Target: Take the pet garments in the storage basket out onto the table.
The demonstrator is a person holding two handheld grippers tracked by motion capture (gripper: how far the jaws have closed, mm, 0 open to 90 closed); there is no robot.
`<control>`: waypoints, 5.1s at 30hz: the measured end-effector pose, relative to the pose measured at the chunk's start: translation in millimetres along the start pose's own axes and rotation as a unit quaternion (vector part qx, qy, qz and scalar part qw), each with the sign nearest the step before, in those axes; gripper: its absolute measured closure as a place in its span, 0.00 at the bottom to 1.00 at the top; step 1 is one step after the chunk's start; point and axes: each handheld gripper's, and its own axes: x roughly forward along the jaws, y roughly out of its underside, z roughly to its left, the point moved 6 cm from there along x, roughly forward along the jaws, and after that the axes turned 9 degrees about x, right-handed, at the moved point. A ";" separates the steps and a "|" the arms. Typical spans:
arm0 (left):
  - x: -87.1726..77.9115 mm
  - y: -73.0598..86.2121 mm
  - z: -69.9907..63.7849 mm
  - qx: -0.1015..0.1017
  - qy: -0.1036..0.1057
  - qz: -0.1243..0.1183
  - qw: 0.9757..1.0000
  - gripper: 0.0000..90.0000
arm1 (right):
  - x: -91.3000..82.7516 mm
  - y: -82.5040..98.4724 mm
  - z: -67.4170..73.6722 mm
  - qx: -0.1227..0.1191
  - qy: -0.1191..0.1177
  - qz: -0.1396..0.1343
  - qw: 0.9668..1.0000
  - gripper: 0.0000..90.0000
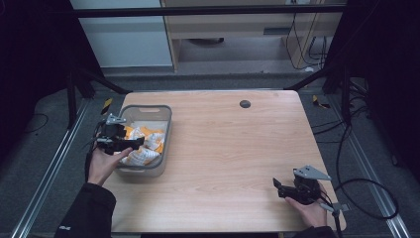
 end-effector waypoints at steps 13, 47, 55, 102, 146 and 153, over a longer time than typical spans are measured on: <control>14.9 -1.1 1.7 0.007 0.003 0.038 0.999 0.32 | 1.2 0.5 0.6 0.001 -0.004 0.005 1.000 0.17; 47.6 18.0 -2.5 0.024 0.031 0.139 0.990 0.61 | 3.3 3.7 2.4 0.000 -0.011 0.020 1.000 0.17; 52.1 20.1 0.2 0.013 0.029 0.160 0.987 0.74 | 3.9 4.7 3.2 -0.002 -0.013 0.023 1.000 0.17; -20.9 -26.1 11.8 0.024 0.000 0.079 0.997 0.91 | 5.8 6.3 4.1 -0.012 -0.012 0.027 0.999 0.17; -71.3 -79.3 -59.1 0.126 0.056 0.027 0.990 0.91 | 3.6 5.2 3.9 -0.010 -0.008 0.018 1.000 0.16; -65.5 -84.3 -76.1 0.141 0.069 0.028 0.987 0.91 | 3.2 4.8 2.8 -0.015 -0.005 0.015 1.000 0.16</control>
